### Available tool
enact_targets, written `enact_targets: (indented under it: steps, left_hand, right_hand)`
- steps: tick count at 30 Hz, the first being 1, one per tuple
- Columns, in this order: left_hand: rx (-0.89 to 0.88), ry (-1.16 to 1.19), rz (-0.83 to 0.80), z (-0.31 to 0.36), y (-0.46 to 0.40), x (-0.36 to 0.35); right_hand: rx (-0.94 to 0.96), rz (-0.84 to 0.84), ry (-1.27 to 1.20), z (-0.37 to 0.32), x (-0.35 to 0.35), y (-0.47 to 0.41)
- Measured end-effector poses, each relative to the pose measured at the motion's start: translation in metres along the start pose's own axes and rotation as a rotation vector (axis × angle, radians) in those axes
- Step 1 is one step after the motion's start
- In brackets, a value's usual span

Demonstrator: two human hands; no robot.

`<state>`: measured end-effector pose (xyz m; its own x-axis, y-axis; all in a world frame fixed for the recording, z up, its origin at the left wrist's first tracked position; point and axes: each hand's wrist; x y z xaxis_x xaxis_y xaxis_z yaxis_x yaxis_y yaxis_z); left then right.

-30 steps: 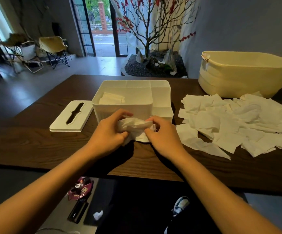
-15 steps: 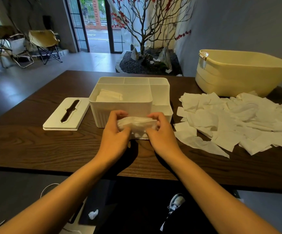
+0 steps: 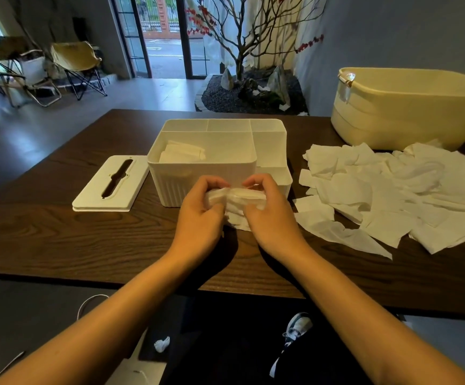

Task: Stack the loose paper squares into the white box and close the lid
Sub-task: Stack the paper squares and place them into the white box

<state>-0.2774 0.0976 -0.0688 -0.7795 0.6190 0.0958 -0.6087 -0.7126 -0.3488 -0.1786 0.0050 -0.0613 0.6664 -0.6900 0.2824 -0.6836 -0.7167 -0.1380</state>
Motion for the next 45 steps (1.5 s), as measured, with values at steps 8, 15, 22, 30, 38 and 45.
enact_targets:
  steps: [8,15,22,30,38,45]
  left_hand:
    - [-0.087,-0.228,-0.089,0.001,-0.005,0.014]
    - [-0.037,-0.374,-0.210,0.018,-0.021,0.030]
    - [0.012,-0.279,-0.264,0.050,-0.040,0.033]
    - [0.112,0.030,-0.067,0.058,-0.061,0.033]
    - [0.102,-0.064,-0.153,0.067,-0.075,0.045]
    - [0.057,-0.175,-0.086,0.058,-0.112,0.086]
  right_hand:
    - [0.009,0.000,0.148,-0.004,0.013,-0.006]
    - [-0.029,0.041,0.088,-0.013,0.021,-0.015]
    - [0.023,0.063,-0.113,-0.057,0.034,-0.025]
    - [-0.214,-0.177,-0.292,-0.082,0.028,-0.043]
    - [-0.137,-0.063,-0.110,-0.099,0.014,-0.067]
    - [-0.080,-0.049,0.018,-0.117,-0.002,-0.093]
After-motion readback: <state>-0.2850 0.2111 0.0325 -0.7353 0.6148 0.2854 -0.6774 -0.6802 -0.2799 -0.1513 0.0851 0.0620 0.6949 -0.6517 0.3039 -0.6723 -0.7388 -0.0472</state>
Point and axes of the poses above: each hand's wrist, its own y-axis away from the middle knuckle, its own x-axis out of the back of the hand, z = x × y, and after that the axes turned 4 degrees about -x, right-handed
